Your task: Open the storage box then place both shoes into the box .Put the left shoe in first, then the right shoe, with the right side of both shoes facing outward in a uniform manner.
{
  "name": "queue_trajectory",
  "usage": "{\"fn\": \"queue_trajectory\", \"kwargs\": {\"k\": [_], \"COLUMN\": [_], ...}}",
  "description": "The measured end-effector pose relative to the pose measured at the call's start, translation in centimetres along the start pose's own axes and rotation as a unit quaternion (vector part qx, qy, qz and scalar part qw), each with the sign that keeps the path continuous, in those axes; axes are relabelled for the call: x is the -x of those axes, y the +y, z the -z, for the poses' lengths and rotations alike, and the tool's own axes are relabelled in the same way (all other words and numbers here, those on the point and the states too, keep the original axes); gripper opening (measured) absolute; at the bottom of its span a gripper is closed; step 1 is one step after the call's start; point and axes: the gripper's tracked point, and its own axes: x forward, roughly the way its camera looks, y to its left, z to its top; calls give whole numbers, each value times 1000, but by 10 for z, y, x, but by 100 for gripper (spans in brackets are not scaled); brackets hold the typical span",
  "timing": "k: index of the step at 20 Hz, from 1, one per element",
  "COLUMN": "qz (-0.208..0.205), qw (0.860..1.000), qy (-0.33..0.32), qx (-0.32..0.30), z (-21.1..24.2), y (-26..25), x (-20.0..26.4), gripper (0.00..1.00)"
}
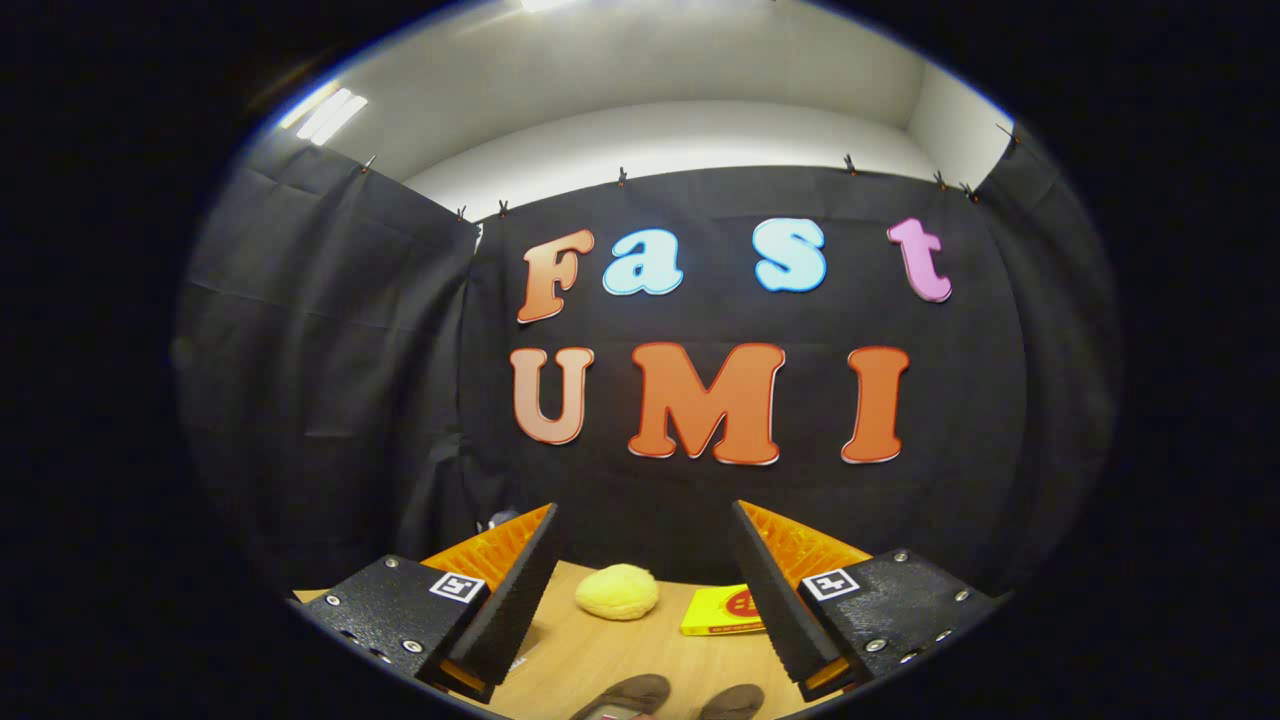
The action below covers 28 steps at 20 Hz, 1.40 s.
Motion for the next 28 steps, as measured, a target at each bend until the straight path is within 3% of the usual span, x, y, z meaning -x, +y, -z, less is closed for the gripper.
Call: {"fn": "queue_trajectory", "kwargs": {"k": [6, 12, 15, 18, 25, 28], "qz": [-92, -190, -228, -268, -307, -321], "qw": [990, 945, 913, 868, 775, 745], "qy": [81, 220, 280, 334, 430, 448], "qx": [-72, -152, -189, -251, -347, -376], "z": [65, 149, 188, 224, 308, 322], "y": [46, 112, 141, 166, 204, 215], "x": [-15, -15, -18, -12, -17, -22], "gripper": [99, 98, 98, 98, 98, 98]}}
